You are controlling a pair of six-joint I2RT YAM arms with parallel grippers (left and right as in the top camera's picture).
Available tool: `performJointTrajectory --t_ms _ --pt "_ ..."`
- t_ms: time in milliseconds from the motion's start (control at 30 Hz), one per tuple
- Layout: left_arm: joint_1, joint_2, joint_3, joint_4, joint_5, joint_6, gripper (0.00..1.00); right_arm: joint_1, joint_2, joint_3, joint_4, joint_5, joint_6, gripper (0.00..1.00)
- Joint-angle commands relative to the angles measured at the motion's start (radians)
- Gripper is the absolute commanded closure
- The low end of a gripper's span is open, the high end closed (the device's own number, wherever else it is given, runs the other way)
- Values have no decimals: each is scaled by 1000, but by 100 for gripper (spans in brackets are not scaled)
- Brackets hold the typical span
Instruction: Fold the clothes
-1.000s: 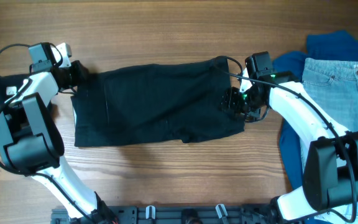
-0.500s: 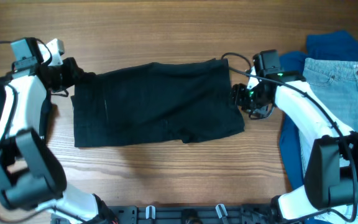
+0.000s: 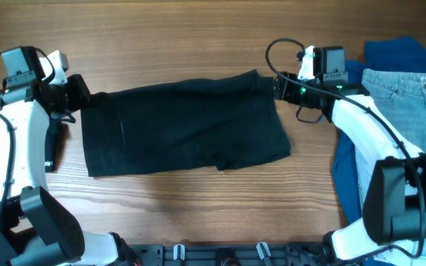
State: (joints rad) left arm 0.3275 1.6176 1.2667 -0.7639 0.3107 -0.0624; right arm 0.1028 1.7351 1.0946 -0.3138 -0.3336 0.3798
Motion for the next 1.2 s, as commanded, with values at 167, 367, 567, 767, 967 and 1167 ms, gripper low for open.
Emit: performJointTrajectory --t_ms 167,367,567,767,967,1167 --pt "2 -18 2 -2 -13 5 96 1 245 -1 328 -312 195 13" --pt "2 -18 2 -15 -13 5 96 -6 241 -1 414 -334 223 32" --pt "2 -18 2 -16 -13 5 96 -50 237 -1 406 -455 253 44" --pt "2 -18 2 -16 -13 5 96 -114 226 18 393 -494 291 49" --pt "2 -18 2 -16 -13 5 96 -60 226 31 348 -453 356 41" --pt "2 -18 2 -21 -13 5 96 -37 226 31 372 -338 423 67"
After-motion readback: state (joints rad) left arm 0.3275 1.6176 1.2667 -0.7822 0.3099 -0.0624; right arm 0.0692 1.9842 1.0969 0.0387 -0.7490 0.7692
